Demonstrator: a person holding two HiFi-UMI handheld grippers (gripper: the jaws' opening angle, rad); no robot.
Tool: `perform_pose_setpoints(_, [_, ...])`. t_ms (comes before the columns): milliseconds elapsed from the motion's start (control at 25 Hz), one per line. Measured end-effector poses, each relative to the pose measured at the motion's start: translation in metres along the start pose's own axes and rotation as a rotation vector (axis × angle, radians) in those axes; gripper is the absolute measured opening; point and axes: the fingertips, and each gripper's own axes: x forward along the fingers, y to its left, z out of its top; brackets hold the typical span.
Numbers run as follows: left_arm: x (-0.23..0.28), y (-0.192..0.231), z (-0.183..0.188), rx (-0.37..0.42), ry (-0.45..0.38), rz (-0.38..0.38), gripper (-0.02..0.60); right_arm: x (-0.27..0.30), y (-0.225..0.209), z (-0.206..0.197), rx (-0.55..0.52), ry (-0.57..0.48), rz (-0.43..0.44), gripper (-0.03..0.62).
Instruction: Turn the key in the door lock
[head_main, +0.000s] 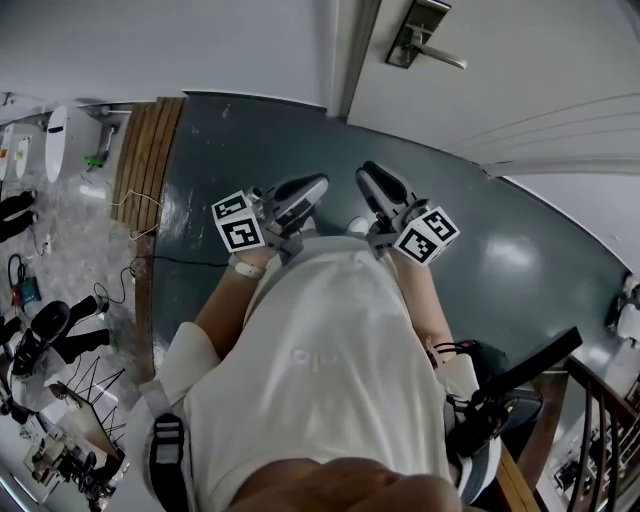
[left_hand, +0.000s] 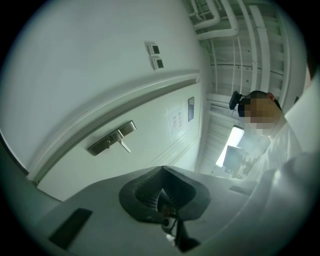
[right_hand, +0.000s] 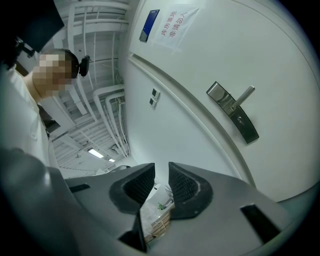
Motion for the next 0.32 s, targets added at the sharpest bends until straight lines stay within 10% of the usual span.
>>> perform_pose_setpoints(320, [-0.008, -0.018, 0.013, 0.026, -0.036, -0.031, 0.008, -0.003, 0.011, 0.001, 0.002, -0.001, -0.01, 0.097])
